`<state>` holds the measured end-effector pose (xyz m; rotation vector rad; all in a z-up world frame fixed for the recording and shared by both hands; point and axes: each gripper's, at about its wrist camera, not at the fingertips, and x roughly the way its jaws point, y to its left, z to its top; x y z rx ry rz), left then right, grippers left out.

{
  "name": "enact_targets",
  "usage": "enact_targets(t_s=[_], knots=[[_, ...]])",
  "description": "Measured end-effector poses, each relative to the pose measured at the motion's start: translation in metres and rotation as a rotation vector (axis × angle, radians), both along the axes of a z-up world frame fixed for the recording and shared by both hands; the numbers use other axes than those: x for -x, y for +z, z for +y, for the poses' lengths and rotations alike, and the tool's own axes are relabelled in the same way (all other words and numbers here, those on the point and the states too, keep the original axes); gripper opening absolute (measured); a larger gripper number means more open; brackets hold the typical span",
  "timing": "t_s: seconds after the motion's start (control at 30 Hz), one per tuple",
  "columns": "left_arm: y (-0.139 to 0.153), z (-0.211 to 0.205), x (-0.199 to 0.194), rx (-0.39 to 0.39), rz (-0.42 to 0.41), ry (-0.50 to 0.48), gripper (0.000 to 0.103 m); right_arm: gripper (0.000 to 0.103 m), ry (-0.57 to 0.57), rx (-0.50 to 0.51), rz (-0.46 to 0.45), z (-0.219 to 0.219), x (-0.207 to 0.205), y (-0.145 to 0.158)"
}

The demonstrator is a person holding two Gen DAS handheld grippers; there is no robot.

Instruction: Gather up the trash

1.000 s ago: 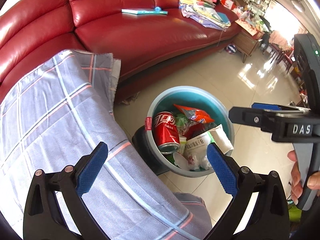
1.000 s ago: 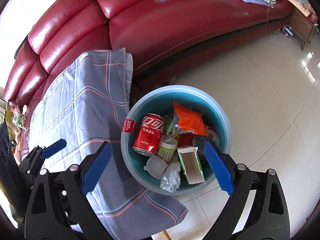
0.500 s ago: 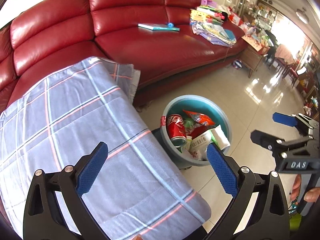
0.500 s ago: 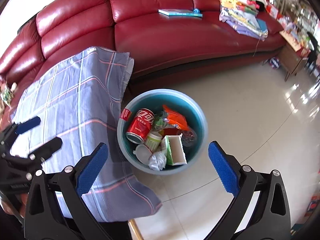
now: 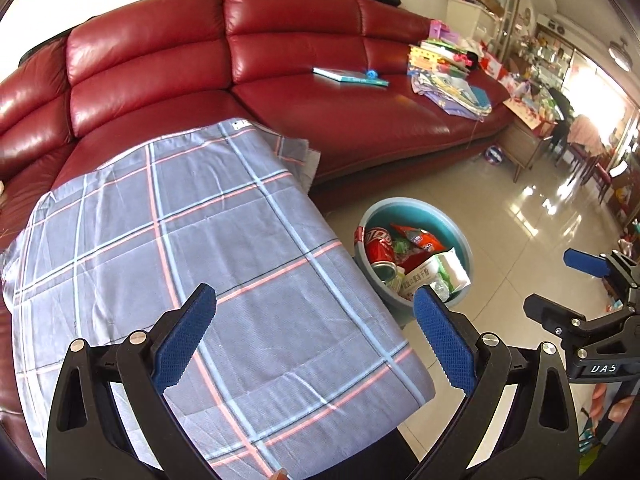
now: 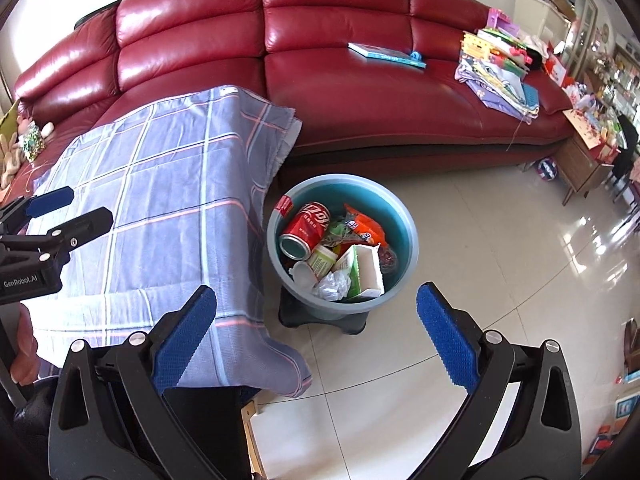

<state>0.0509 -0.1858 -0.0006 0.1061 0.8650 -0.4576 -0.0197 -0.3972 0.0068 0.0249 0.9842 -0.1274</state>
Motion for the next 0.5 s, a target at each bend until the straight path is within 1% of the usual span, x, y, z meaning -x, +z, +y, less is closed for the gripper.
enact_targets(t_s=[0.2, 0.5], knots=[[0.004, 0.005, 0.006, -0.013, -0.014, 0.01, 0.099, 0.096, 0.019, 0.0, -0.004, 0.012, 0.006, -0.001], [-0.001, 0.002, 0.005, -0.016, 0.004, 0.01, 0.099, 0.096, 0.012, 0.001, 0.025, 0.012, 0.004, -0.012]])
